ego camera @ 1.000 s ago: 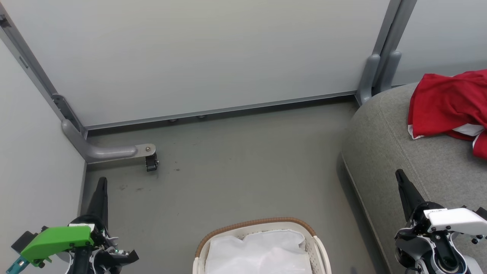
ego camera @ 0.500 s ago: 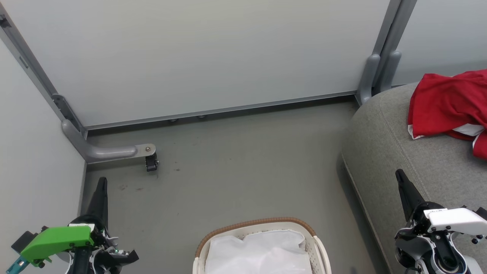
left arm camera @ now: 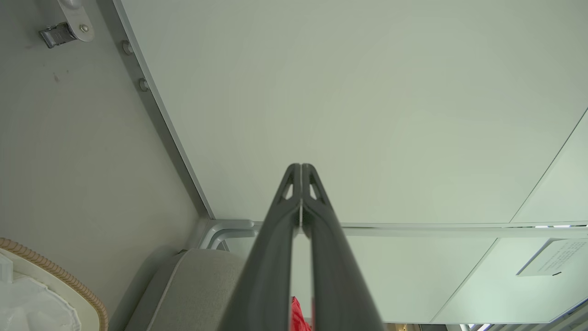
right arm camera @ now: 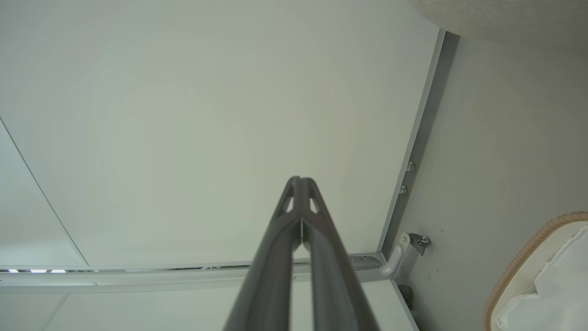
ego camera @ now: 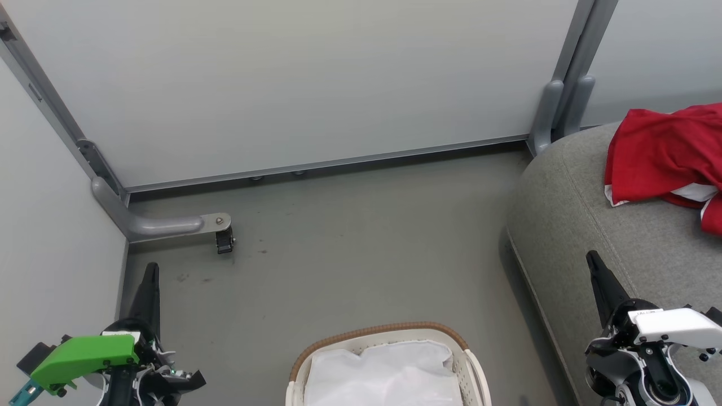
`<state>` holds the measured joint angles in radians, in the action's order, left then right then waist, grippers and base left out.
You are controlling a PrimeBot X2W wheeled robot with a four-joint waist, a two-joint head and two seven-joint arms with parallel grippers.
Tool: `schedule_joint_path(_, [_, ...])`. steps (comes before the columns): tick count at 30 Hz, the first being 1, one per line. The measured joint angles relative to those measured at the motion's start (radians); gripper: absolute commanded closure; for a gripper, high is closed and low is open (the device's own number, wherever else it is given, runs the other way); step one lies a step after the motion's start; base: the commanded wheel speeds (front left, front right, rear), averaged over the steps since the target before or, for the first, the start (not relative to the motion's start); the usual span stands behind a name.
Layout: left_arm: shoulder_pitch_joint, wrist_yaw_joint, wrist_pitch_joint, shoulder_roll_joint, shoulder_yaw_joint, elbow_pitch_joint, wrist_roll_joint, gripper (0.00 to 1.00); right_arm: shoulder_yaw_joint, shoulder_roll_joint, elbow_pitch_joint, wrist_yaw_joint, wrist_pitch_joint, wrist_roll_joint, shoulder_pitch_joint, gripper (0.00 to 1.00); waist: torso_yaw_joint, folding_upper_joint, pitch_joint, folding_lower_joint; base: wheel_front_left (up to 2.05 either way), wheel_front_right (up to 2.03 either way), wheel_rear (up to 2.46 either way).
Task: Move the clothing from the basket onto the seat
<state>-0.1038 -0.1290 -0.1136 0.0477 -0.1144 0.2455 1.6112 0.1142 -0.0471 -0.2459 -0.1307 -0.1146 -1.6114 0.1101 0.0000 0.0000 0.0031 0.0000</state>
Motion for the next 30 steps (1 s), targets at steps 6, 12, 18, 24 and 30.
schedule_joint_path(6, [0.000, 0.000, 0.000, 0.000, 0.000, 0.000, 0.000, 1.00, 0.000, 0.000, 0.000, 0.000, 0.000, 0.000, 0.000, 1.00, 0.000, 0.0000, 0.000, 0.0000, 0.00, 0.00, 0.00])
schedule_joint_path(12, [0.000, 0.000, 0.000, 0.000, 0.000, 0.000, 0.000, 1.00, 0.000, 0.000, 0.000, 0.000, 0.000, 0.000, 0.000, 1.00, 0.000, 0.0000, 0.000, 0.0000, 0.00, 0.00, 0.00])
schedule_joint_path(18, [0.000, 0.000, 0.000, 0.000, 0.000, 0.000, 0.000, 1.00, 0.000, 0.000, 0.000, 0.000, 0.000, 0.000, 0.000, 1.00, 0.000, 0.0000, 0.000, 0.0000, 0.00, 0.00, 0.00])
schedule_joint_path(24, [0.000, 0.000, 0.000, 0.000, 0.000, 0.000, 0.000, 1.00, 0.000, 0.000, 0.000, 0.000, 0.000, 0.000, 0.000, 1.00, 0.000, 0.0000, 0.000, 0.0000, 0.00, 0.00, 0.00])
schedule_joint_path(30, [0.000, 0.000, 0.000, 0.000, 0.000, 0.000, 0.000, 1.00, 0.000, 0.000, 0.000, 0.000, 0.000, 0.000, 0.000, 1.00, 0.000, 0.0000, 0.000, 0.0000, 0.00, 0.00, 0.00])
